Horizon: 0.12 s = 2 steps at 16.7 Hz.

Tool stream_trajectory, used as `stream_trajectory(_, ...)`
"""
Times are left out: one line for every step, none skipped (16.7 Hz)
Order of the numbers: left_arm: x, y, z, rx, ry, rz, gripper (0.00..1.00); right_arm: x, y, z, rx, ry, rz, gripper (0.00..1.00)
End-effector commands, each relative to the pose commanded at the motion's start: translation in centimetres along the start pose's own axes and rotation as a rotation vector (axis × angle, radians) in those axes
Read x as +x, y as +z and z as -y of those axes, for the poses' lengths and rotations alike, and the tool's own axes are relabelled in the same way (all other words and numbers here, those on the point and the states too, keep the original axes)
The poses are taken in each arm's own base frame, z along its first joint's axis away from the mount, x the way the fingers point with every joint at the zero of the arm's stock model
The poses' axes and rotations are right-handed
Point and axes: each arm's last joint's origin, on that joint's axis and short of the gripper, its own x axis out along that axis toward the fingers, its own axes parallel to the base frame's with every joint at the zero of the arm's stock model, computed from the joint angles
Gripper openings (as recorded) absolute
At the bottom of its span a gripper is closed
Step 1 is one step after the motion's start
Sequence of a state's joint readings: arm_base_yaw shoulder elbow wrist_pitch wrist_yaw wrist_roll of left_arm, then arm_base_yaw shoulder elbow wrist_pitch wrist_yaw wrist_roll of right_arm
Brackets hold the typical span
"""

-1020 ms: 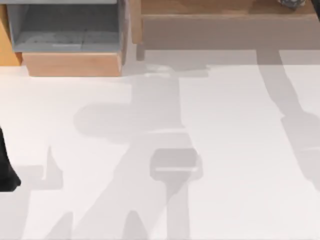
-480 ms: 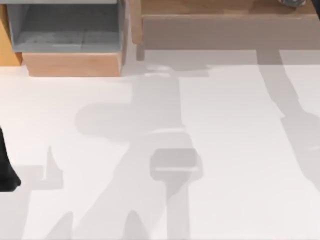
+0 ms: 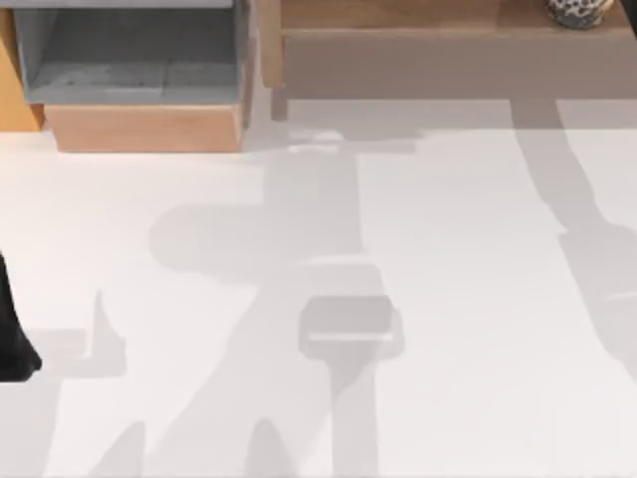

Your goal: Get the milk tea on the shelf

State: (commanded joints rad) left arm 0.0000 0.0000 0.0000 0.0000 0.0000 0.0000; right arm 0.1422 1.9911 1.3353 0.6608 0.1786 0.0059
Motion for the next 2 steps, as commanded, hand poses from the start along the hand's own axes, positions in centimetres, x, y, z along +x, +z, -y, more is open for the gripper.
stream_trajectory(0.00, 0.00, 0.00, 0.000, 0.000, 0.000, 1.00, 0.00, 0.00, 0.00, 0.000, 0.000, 0.000, 1.00)
stream_trajectory(0.00, 0.00, 0.00, 0.000, 0.000, 0.000, 1.00, 0.00, 0.00, 0.00, 0.000, 0.000, 0.000, 1.00)
